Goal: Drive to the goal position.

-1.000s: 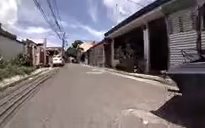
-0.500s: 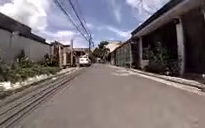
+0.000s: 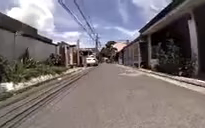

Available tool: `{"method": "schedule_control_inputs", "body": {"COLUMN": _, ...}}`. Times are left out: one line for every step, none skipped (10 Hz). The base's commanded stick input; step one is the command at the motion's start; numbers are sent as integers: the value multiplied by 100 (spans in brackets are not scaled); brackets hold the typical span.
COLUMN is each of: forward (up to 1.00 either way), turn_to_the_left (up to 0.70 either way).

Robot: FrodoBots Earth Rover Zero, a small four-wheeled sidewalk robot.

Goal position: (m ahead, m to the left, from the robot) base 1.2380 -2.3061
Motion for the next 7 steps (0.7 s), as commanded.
{"method": "schedule_control_inputs", "body": {"forward": 85, "turn_to_the_left": 0}}
{"method": "schedule_control_inputs", "body": {"forward": 85, "turn_to_the_left": 0}}
{"method": "schedule_control_inputs", "body": {"forward": 85, "turn_to_the_left": 0}}
{"method": "schedule_control_inputs", "body": {"forward": 85, "turn_to_the_left": 0}}
{"method": "schedule_control_inputs", "body": {"forward": 85, "turn_to_the_left": 0}}
{"method": "schedule_control_inputs", "body": {"forward": 85, "turn_to_the_left": -5}}
{"method": "schedule_control_inputs", "body": {"forward": 85, "turn_to_the_left": -10}}
